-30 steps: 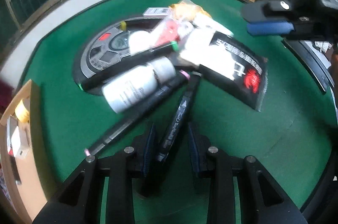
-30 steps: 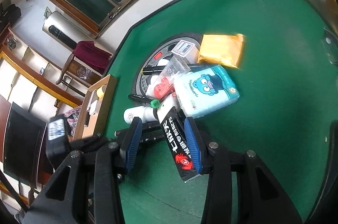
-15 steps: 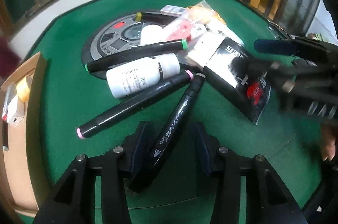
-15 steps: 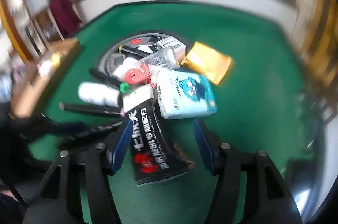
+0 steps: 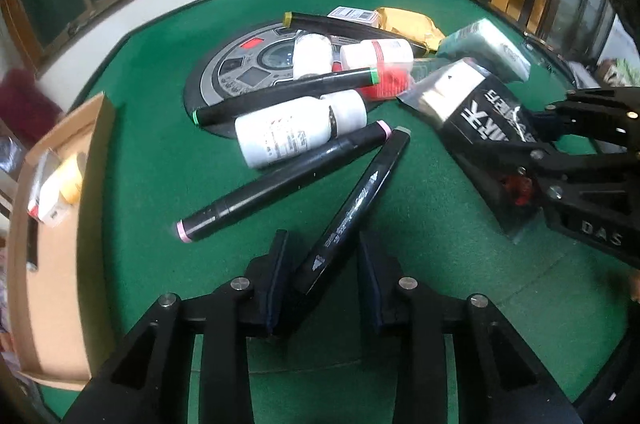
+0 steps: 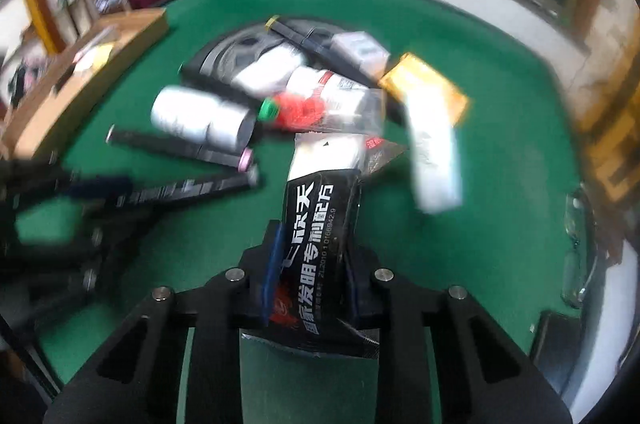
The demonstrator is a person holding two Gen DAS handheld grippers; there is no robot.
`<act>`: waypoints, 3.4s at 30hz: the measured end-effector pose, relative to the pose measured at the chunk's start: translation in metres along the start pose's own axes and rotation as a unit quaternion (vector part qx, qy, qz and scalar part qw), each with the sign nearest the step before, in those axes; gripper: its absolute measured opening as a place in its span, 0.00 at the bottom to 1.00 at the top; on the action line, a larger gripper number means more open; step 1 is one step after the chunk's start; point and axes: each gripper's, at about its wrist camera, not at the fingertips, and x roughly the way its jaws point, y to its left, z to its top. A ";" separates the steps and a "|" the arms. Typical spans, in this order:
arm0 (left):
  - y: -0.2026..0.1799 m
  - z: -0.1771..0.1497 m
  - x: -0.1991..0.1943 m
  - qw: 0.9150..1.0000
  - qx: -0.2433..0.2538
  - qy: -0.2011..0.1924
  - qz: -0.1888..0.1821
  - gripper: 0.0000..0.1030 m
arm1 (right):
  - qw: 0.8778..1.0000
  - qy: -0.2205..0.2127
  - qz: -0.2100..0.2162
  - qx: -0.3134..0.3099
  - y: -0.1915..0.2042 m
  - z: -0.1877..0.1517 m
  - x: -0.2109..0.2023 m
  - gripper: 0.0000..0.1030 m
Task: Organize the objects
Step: 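Close the left gripper on a black marker while the right grasps the black printed packet, then carry the black marker in the left gripper while the right carries the black packet to the tray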
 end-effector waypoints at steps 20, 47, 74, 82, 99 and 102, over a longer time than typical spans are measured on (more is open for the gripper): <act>0.014 -0.018 -0.015 0.994 -0.067 -0.020 -0.081 0.11 | 0.998 -0.027 0.025 0.058 -0.031 -0.001 -0.024 0.25; 0.033 -0.025 -0.043 0.988 -0.111 -0.065 -0.083 0.12 | 0.989 -0.055 0.108 0.080 -0.001 0.008 -0.020 0.25; 0.067 -0.029 -0.064 0.981 -0.148 -0.095 -0.078 0.12 | 0.986 -0.056 0.134 0.081 0.009 0.008 -0.017 0.25; 0.081 -0.031 -0.071 0.977 -0.165 -0.108 -0.078 0.12 | 0.985 -0.052 0.143 0.079 0.018 0.008 -0.016 0.25; 0.181 -0.064 -0.095 0.954 -0.263 -0.139 -0.031 0.12 | 0.983 -0.053 0.176 0.026 0.072 0.040 -0.028 0.26; 0.198 -0.072 -0.092 0.950 -0.279 -0.137 -0.022 0.12 | 0.982 -0.053 0.179 0.010 0.088 0.051 -0.029 0.26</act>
